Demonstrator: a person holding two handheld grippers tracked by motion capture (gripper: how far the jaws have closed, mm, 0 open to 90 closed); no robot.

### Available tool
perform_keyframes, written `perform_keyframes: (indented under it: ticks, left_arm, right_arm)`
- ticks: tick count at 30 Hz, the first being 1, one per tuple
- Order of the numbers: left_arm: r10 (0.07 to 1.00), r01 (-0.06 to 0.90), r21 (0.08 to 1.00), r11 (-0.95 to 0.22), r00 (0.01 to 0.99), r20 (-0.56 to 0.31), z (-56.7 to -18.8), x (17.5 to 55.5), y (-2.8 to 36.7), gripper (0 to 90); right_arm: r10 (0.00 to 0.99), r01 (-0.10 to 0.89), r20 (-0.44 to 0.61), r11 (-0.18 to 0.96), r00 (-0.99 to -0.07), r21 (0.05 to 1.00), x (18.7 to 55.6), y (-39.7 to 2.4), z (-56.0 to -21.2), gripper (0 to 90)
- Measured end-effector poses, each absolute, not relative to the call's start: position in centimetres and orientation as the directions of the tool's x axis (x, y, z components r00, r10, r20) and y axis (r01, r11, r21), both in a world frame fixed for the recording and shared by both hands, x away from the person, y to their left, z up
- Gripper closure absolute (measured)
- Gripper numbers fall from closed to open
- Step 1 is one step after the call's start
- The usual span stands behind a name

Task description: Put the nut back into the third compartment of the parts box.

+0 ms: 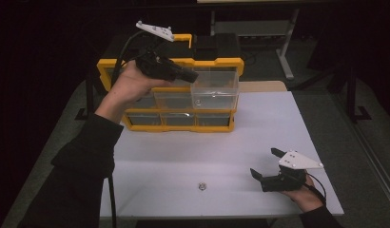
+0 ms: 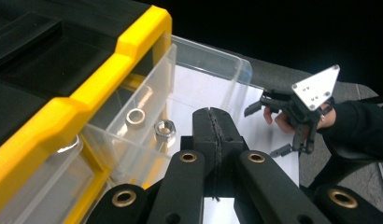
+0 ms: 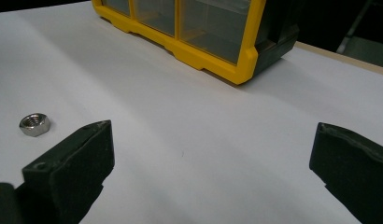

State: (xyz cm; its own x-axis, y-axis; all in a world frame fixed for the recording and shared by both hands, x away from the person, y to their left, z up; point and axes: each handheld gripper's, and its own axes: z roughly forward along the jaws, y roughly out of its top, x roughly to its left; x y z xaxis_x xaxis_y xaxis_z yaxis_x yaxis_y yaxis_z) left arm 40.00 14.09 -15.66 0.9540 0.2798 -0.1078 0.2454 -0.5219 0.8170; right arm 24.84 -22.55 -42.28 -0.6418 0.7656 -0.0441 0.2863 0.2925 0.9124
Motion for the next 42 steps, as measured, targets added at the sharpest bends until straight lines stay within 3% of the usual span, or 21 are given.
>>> perform_keyframes:
  ticks: [35,42]
  left_arm:
    - [0.236,0.231,0.81,-0.538,0.965,-0.119,-22.2,35.5,15.2,89.8]
    - [0.261,0.243,0.813,-0.53,0.958,-0.116,-24.2,35.3,15.1,75.6]
  right_arm:
    - [0.77,0.295,-0.037,0.288,-0.637,0.911,24.7,-22.6,-42.3,0.0]
    - [0.772,0.3,-0.033,0.286,-0.635,0.91,24.7,-22.6,-42.3,0.0]
